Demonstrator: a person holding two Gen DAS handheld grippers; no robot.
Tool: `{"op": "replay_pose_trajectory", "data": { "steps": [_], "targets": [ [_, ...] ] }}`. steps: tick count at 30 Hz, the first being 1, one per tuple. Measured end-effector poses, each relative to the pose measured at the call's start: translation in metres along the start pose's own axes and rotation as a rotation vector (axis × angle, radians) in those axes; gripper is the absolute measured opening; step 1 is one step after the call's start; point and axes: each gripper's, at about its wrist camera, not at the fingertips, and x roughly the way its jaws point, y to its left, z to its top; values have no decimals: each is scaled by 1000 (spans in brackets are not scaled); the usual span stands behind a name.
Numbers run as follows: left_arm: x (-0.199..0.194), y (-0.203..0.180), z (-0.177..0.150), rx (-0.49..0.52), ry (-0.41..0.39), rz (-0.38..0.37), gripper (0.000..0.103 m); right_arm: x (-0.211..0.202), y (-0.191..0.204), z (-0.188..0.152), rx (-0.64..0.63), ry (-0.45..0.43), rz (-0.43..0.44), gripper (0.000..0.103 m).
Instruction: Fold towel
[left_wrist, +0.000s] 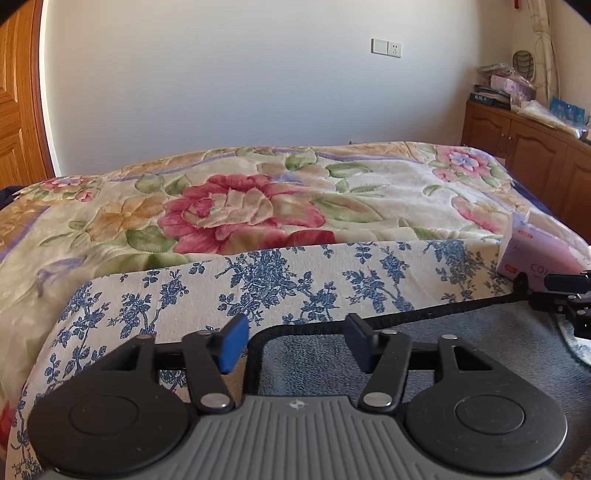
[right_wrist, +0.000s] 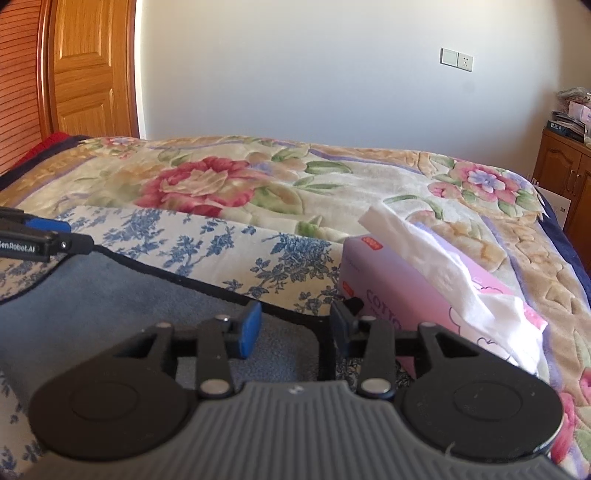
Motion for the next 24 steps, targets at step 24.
{"op": "replay_pose_trajectory", "data": {
  "steps": [24],
  "targets": [
    [-107,-23,9,31,-41,-1,96,-98,33,7,32,-39,29,59]
  ]
}}
